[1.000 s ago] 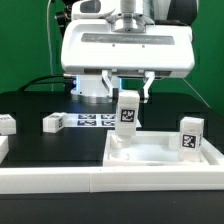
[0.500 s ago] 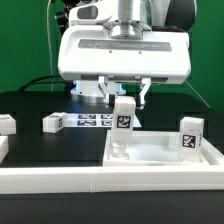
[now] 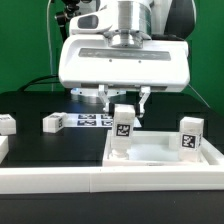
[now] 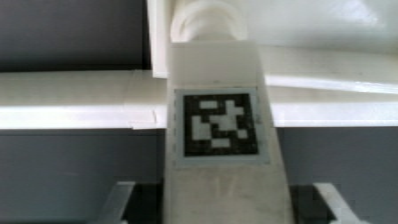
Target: Assemble square table
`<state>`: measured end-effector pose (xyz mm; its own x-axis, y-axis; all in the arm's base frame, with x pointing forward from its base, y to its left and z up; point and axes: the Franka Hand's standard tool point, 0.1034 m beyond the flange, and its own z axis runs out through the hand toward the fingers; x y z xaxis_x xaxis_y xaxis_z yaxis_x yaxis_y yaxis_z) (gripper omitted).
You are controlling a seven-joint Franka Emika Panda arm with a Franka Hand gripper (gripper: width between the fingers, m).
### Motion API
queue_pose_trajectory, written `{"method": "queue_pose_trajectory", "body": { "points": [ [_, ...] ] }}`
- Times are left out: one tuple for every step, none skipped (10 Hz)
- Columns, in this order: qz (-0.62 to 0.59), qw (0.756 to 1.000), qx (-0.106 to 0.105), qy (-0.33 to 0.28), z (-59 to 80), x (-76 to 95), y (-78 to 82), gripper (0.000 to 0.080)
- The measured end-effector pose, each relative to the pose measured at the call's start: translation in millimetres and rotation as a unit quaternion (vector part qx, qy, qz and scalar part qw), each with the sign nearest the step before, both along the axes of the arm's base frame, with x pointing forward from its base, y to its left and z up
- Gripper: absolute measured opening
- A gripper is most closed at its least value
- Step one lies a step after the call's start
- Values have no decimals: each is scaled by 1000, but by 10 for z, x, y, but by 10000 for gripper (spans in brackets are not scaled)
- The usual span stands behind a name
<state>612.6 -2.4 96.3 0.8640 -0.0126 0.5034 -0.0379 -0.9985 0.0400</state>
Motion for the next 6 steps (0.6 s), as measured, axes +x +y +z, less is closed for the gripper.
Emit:
{"method": "queue_pose_trajectory", "body": {
  "points": [
    [0, 1000, 0, 1, -21, -8, 0, 290],
    [0, 1000, -1, 1, -43, -20, -1, 290],
    [0, 1000, -3, -1, -54, -24, -4, 290],
    [0, 1000, -5, -9, -57, -21, -2, 290],
    [1, 1000, -9, -20, -57, -14, 3, 290],
    [2, 999, -13, -33, -60, -11, 6, 290]
  ]
}}
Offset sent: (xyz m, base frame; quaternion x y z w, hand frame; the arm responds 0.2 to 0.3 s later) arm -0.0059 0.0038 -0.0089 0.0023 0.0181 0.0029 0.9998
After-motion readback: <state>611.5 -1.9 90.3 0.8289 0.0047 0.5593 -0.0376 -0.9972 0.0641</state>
